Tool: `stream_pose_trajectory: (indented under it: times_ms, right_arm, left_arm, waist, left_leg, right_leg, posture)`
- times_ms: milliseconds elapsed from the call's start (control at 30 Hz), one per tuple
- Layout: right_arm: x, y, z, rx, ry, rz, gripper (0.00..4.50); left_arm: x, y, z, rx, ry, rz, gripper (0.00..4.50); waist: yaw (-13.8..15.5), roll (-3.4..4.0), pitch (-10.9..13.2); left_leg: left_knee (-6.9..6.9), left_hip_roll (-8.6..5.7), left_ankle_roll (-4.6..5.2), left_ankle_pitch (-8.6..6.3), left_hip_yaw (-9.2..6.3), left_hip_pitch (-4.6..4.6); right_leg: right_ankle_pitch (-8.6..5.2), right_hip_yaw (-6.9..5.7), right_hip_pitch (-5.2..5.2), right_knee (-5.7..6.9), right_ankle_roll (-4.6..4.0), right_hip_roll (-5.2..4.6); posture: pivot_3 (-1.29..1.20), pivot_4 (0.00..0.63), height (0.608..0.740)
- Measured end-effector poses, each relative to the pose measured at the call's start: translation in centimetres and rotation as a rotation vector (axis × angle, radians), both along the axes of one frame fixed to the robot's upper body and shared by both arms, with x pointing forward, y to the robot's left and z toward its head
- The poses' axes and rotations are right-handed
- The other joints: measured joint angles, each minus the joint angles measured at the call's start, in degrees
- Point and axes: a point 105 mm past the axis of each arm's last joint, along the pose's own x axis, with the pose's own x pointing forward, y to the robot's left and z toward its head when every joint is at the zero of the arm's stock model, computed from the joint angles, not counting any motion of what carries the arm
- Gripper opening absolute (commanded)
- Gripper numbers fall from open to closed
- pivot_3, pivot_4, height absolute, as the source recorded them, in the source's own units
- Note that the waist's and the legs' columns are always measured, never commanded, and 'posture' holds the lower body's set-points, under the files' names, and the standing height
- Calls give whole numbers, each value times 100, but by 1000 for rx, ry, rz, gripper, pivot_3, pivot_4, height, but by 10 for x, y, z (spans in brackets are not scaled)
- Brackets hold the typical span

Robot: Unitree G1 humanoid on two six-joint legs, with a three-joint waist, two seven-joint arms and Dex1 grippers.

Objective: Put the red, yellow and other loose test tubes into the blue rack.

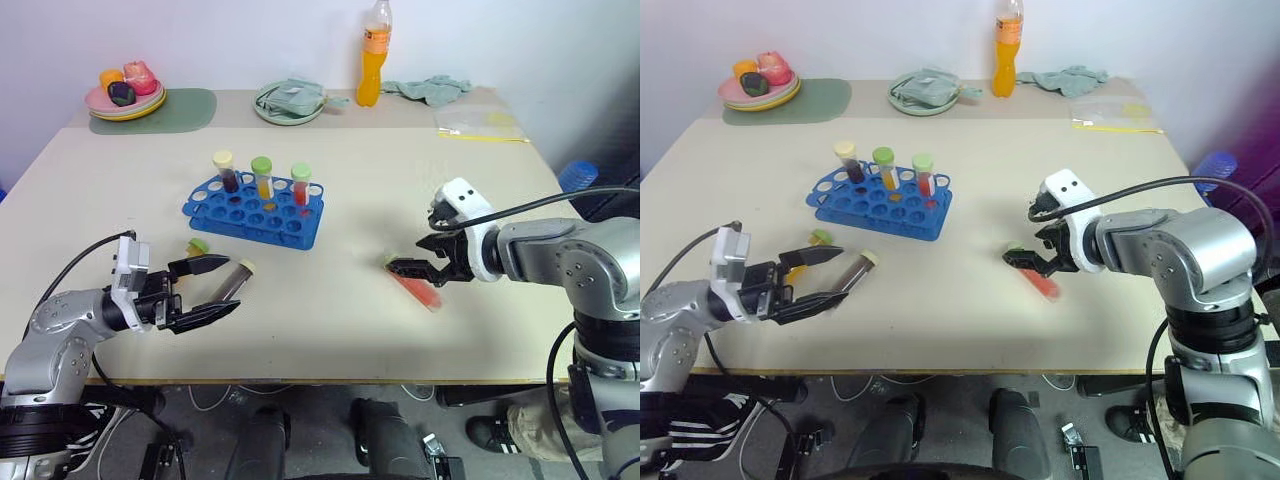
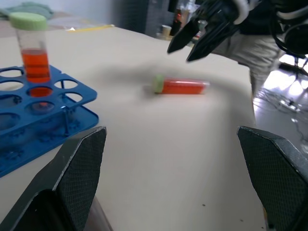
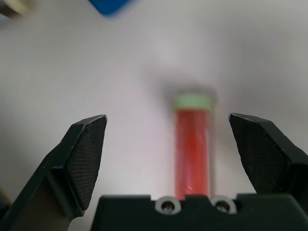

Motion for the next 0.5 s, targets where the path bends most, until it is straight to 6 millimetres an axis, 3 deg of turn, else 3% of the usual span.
stream_pose_trajectory:
  times_ms: [267,500]
  right_arm:
    - [7,1,-21,-121,59,-40,4500]
    - [9,-5,-18,-175,83,-47,4500]
  left_arm:
    - [0,-7,3,35,-27,-1,4467]
    - [-8,-18,-4,28,-17,-2,4467]
  waist:
    - [-14,1,1]
    - [-6,1,1]
  left_leg:
    - [0,0,1,0,0,0]
    - [-1,1,3,-1,-1,0]
  right_leg:
    - [0,0,-1,1,1,2]
    - [0,-1,-1,-1,1,2]
  posture:
    - [0,150,740]
    - [0,150,740]
